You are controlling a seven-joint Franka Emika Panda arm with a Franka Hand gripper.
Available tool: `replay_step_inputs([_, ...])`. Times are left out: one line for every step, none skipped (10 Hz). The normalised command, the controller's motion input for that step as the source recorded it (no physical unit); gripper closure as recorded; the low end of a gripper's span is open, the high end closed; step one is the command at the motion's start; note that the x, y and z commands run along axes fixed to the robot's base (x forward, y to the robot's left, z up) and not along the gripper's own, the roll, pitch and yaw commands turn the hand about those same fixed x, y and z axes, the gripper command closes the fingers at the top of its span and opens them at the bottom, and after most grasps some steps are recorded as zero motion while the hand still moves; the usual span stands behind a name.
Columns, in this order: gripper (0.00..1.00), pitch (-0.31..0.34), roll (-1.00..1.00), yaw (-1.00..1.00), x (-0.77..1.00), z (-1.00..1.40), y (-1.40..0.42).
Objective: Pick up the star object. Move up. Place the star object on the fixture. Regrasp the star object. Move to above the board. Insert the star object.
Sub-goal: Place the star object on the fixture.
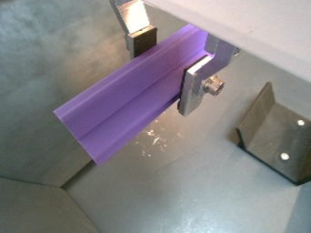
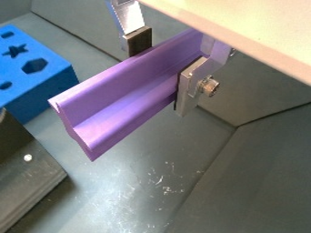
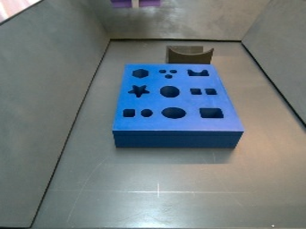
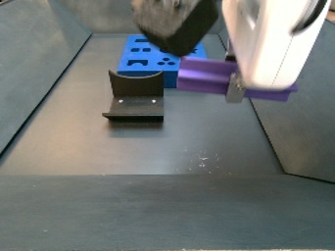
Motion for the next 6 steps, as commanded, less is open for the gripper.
replay_step_inputs([1.00,0.122,0.08,0.02,-0.01,0.53,0.00])
replay_step_inputs([1.00,0.125,0.07,0.02,-0.01,0.46,0.00])
replay_step_inputs([1.00,0.133,0.07,0.02,0.00,0.27,0.00])
replay_step_inputs([1.00,0.135,0.07,0.02,0.00,0.19,0.00])
replay_step_inputs([1.00,-0.009,0.03,1.00,1.00,-0.09,-0.77])
replay_step_inputs([1.00,-0.010,0.03,1.00,1.00,-0.11,-0.76])
